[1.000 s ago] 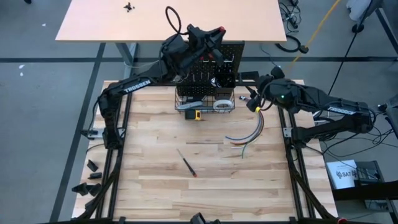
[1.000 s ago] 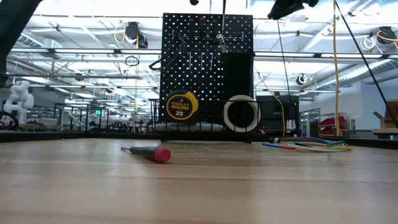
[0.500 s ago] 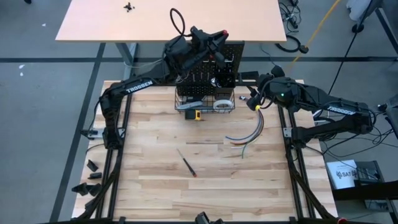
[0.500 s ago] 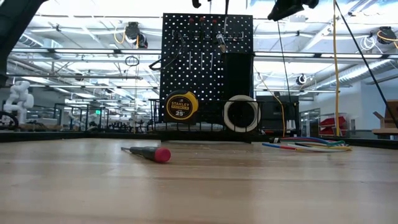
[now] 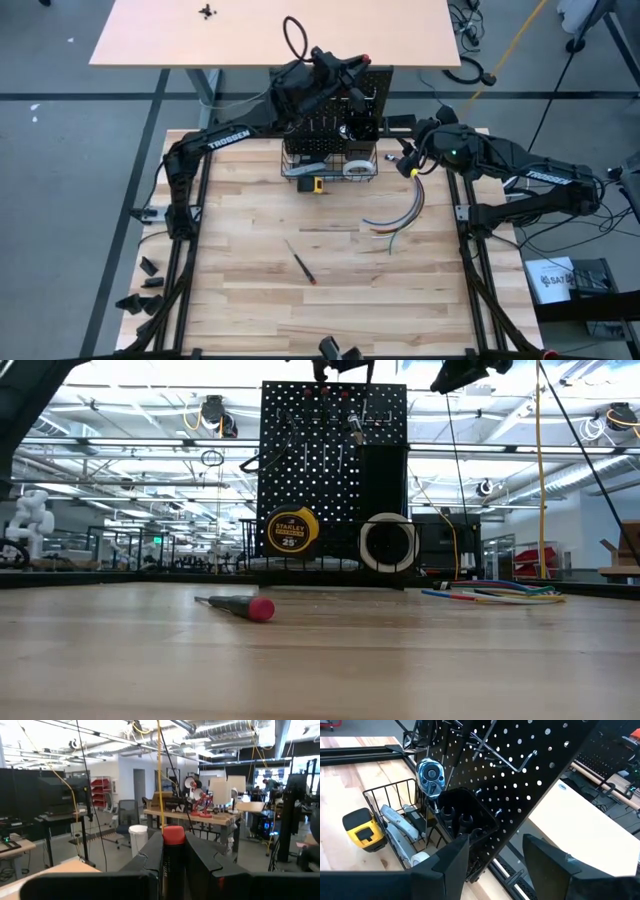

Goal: Hang tools onto peg board
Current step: Hang the screwdriver on the pegboard

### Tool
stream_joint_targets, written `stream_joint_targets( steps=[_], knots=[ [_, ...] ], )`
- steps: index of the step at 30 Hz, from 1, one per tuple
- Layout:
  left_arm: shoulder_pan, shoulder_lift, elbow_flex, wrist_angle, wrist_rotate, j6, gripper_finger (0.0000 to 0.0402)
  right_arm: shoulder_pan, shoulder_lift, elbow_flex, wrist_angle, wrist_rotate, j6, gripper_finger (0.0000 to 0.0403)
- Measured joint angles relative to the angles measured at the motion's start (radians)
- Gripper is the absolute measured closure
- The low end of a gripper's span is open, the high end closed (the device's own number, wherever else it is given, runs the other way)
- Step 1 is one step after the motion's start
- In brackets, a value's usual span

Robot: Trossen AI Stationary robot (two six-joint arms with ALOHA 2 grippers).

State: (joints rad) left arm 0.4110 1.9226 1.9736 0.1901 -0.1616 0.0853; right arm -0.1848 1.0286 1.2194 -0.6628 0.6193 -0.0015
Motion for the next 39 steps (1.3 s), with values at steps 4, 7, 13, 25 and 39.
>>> stream_joint_targets(
  steps=[4,7,13,25,39],
  knots=[
    [0.002,0.006,0.0,-0.004,-0.002,0.0,0.0352,0.0,0.0,0.0,0.0,0.0,0.009,0.0222],
    [0.004,0.009,0.0,-0.015,-0.008,0.006,0.0352,0.0,0.0,0.0,-0.001,0.0,0.008,0.0222],
    [0.003,0.01,0.0,-0.034,-0.008,0.009,0.0352,0.0,0.0,0.0,-0.001,0.0,0.009,0.0222],
    [-0.013,0.004,0.0,-0.078,-0.026,0.037,0.0352,0.0,0.0,0.0,-0.002,0.0,0.007,0.0222],
    [-0.024,0.003,0.0,-0.093,-0.077,0.055,0.0352,0.0,0.0,0.0,-0.014,0.0,0.005,0.0222]
  ],
)
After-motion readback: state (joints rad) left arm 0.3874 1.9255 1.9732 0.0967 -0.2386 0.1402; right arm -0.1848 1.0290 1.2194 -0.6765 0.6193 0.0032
